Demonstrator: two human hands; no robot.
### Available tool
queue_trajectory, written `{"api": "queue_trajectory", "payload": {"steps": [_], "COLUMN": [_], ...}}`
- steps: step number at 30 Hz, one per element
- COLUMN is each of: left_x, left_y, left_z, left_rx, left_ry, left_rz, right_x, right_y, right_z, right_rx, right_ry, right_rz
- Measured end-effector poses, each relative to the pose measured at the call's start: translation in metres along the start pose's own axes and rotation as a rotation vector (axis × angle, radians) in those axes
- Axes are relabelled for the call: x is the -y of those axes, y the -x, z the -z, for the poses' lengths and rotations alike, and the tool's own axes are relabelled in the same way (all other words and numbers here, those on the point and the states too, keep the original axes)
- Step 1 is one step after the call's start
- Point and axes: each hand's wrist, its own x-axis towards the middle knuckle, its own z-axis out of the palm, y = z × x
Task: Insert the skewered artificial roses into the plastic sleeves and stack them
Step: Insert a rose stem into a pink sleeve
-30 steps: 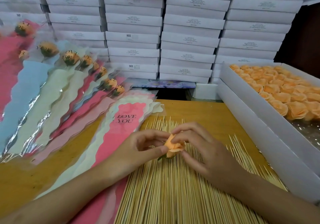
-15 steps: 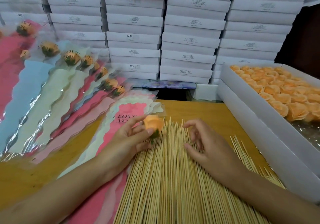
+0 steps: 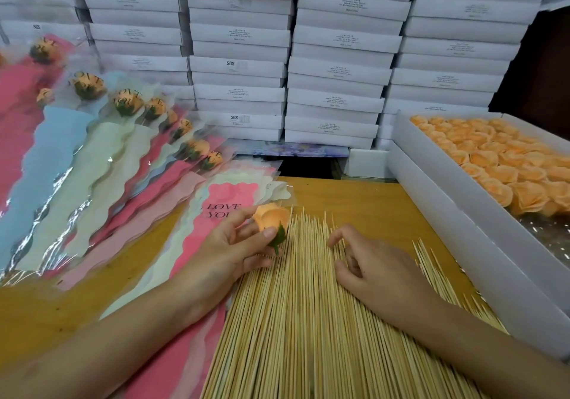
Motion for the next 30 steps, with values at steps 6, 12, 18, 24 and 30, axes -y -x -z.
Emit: {"api": "queue_trajectory", "payload": {"steps": [6,12,18,24,30], "left_x": [0.0009,0.0012,0.0009,0.0000,-0.0011], "left_y": [0.0006,0.0007,0.0009,0.0020,0.0023], "left_z": [-0.0009,-0.0015,-0.0011,-0.0015,-0.0031], "left_rx": [0.043,0.048,0.041,0.049,0.038], "left_ry": [-0.043,-0.043,-0.053,-0.053,-0.044], "left_rz": [-0.016,-0.018,-0.008,-0.009,-0.010], "right_x": [0.0000,0.0014,0.0006,-0.0022,-0.0029], "right_y": [-0.0001,-0.0003,0.0013,0.0007,-0.0020], "right_z": [0.0019,0.0024,0.0014,-0.0013,0.0047], "right_rx": [0.027,0.032,-0.004,-0.030,-0.169], "right_ry": [-0.021,0.032,-0.044,-0.166,-0.516], "right_rz": [-0.001,-0.002,-0.012,-0.016,-0.080]}}
